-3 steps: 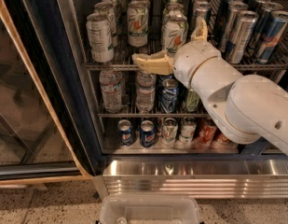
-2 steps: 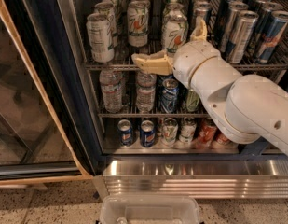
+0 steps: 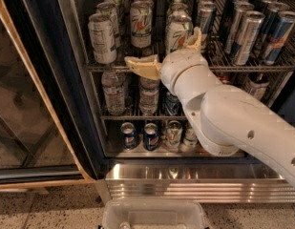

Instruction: Pick 7up can from top shelf of fridge

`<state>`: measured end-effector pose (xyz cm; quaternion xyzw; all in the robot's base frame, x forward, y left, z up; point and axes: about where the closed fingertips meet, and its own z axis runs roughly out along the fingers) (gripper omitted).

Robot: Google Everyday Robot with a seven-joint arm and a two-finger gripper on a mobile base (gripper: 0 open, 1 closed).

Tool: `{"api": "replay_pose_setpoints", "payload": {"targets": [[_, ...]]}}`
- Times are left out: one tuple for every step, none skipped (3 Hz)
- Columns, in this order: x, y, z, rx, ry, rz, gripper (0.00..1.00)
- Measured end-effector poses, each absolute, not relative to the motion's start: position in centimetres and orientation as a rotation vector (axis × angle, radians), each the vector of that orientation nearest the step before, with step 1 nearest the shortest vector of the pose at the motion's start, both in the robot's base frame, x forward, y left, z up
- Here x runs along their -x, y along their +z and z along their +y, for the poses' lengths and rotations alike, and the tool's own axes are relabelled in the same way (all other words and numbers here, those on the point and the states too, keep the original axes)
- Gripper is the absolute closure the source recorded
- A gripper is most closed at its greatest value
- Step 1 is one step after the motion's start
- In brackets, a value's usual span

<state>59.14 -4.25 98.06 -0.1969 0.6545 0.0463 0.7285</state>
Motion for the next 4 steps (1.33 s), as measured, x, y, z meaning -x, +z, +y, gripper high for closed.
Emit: {"api": "replay_pose_setpoints", "payload": {"targets": [[-59.4, 98.1, -4.2, 0.363, 0.022, 1.453, 0.00], [-59.6, 98.3, -4.6, 0.298, -0.063, 1.448, 0.00], [-59.9, 98.1, -5.2, 0.241, -0.111, 1.445, 0.00], [-60.3, 97.8, -5.7, 0.199, -0.133, 1.435, 0.00]]}}
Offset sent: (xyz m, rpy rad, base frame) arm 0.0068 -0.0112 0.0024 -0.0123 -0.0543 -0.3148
